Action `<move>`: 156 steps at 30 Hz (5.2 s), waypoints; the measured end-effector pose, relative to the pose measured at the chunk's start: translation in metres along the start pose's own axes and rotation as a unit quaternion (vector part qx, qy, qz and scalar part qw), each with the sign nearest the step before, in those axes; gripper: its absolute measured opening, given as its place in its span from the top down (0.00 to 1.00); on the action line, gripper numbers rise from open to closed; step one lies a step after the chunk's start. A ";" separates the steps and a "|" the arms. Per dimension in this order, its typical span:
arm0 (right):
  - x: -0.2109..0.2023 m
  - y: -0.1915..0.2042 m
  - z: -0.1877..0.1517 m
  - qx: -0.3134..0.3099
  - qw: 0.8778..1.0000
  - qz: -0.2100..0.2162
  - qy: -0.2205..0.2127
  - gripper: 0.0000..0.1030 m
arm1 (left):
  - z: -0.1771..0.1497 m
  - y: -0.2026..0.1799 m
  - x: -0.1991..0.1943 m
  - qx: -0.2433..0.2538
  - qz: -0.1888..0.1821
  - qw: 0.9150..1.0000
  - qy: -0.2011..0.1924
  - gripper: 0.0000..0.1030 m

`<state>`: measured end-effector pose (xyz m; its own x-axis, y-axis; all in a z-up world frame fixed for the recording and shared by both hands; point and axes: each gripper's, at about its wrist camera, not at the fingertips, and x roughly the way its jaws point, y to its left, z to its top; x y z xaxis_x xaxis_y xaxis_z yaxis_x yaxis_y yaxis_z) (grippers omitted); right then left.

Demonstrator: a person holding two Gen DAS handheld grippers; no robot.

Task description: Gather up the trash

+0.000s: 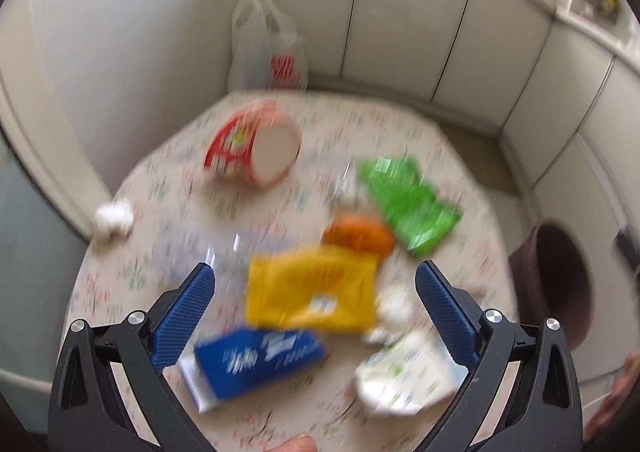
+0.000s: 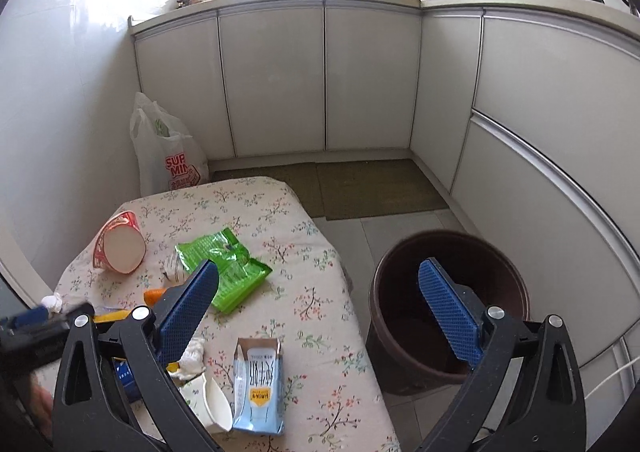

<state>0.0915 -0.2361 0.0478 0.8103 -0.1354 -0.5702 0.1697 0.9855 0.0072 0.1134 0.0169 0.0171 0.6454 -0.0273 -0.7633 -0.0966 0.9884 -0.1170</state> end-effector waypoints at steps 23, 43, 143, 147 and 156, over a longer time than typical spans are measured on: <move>0.049 -0.064 0.013 0.101 0.994 0.035 0.031 0.07 | 0.050 -0.077 0.208 -0.072 -0.068 0.966 0.241 0.14; 0.057 -0.079 0.013 0.141 0.989 0.033 0.041 0.07 | 0.029 -0.094 0.223 -0.116 -0.172 0.950 0.236 0.92; 0.160 0.132 0.042 -0.094 0.966 0.153 0.185 0.93 | 0.064 0.100 -0.042 -0.066 -0.102 0.986 -0.118 0.99; 0.147 0.111 0.049 -0.074 0.972 0.151 0.162 0.93 | 0.064 0.089 -0.047 -0.058 -0.108 0.985 -0.123 0.99; 0.100 0.062 0.055 -0.062 0.990 0.101 0.083 0.93 | 0.061 0.062 -0.050 -0.038 -0.119 0.984 -0.125 0.99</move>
<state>0.2137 -0.1946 0.0368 0.7163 0.0736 -0.6939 -0.0638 0.9972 0.0399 0.1212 0.0885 0.0871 0.8217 -0.2094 -0.5300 0.0298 0.9445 -0.3270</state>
